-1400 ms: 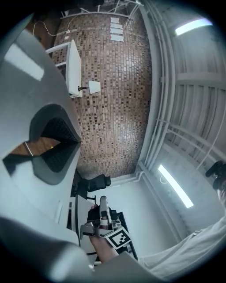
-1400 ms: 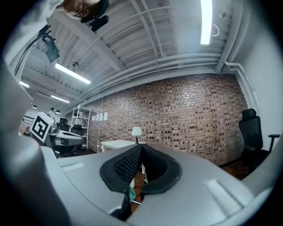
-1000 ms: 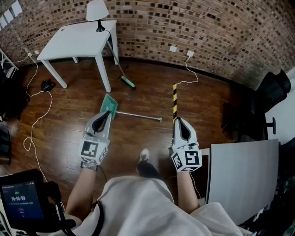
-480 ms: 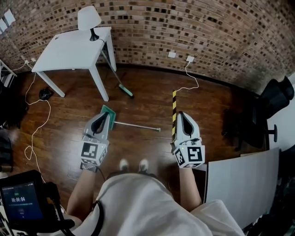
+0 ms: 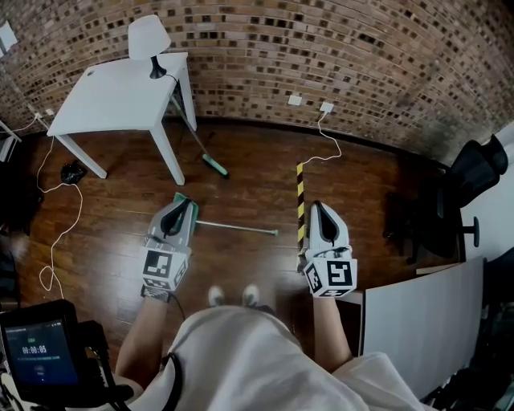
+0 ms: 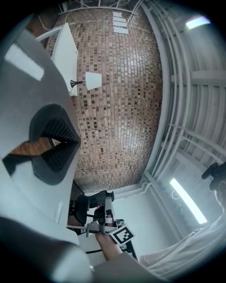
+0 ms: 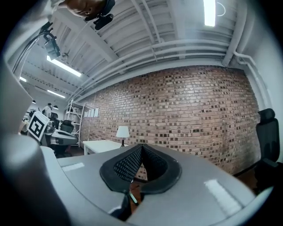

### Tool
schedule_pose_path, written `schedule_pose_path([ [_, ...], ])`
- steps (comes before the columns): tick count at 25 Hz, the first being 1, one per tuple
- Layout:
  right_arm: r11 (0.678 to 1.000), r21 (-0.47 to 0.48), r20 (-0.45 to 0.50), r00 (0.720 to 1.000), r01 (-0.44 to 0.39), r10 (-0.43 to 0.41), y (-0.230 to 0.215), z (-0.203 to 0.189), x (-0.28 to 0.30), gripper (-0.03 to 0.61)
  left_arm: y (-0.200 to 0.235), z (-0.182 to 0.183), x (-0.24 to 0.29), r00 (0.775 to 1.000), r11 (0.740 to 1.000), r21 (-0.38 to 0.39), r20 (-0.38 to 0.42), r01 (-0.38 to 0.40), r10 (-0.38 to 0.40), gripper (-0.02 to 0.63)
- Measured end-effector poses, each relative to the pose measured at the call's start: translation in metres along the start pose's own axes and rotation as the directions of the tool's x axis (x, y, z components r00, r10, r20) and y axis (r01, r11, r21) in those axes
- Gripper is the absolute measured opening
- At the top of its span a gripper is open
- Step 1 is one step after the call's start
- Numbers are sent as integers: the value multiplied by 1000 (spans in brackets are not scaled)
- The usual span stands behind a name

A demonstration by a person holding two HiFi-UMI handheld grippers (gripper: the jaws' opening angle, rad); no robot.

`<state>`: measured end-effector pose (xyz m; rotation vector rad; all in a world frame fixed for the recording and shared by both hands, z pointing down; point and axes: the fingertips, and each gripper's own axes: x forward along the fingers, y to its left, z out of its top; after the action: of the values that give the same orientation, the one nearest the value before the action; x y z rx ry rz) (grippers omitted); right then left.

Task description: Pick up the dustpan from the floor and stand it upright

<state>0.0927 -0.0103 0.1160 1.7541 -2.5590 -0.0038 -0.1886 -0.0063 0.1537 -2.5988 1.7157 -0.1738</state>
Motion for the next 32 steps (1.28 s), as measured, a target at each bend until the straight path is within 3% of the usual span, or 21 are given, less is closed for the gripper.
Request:
schedule_pose_path([
  [8,997,-63,-38,998,54,-57,-13,-61,13,14,4,-53,39,996,997,-13,-33,80,-81,2],
  [16,999,2,-117,992,45,-45,-49,-183,75,14,-26,-135,146,995,994,-70,-60,79,-83,2],
  [20,1000,29,-152,988,1,3,-59,-253,105,14,-48,-197,189,991,990,-107,-84,91,-100,2],
  [24,999,23,-209,977,-37,41,-71,-336,130,15,-62,-284,218,983,986,-140,-148,91,-112,2],
  [32,998,37,-306,952,41,-28,-119,-514,144,6,-91,-445,266,959,978,-186,-249,91,-137,2],
])
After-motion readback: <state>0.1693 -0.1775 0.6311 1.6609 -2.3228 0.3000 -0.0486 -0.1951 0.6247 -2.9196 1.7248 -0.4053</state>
